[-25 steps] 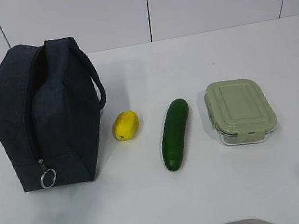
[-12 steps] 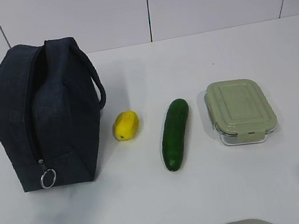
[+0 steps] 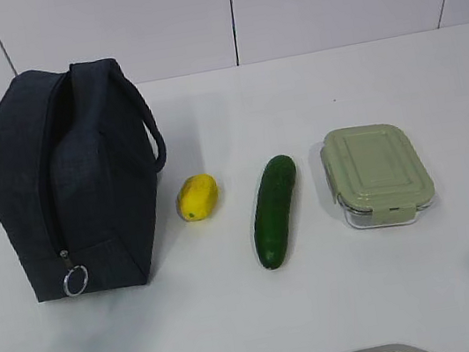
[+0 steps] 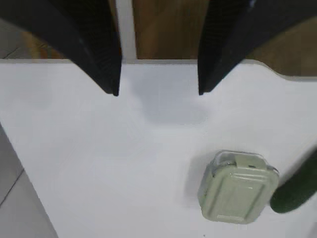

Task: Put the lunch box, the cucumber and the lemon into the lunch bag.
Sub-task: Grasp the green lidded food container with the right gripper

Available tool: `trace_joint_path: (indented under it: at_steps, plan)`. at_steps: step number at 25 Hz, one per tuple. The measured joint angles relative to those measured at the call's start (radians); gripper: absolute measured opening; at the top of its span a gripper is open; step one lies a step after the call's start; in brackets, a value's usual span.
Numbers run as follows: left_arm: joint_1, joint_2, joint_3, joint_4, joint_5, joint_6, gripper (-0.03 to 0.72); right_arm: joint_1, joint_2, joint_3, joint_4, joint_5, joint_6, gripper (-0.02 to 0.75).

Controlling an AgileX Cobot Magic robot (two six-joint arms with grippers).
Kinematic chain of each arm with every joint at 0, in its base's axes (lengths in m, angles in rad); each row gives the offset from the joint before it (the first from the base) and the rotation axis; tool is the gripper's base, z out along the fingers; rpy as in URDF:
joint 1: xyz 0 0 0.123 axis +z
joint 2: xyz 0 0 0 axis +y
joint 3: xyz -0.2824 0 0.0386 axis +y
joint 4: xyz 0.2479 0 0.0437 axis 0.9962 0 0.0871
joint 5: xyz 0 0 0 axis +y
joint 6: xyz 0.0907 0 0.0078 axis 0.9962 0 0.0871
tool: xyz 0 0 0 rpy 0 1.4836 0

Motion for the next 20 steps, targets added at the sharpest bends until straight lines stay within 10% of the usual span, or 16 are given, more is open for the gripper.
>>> trace_joint_path:
  at_steps: [20]
  plan:
    - [0.000,0.000,0.000,0.042,-0.002,0.000,0.242,0.000,0.647,-0.083,0.335,-0.023,0.170,0.406]
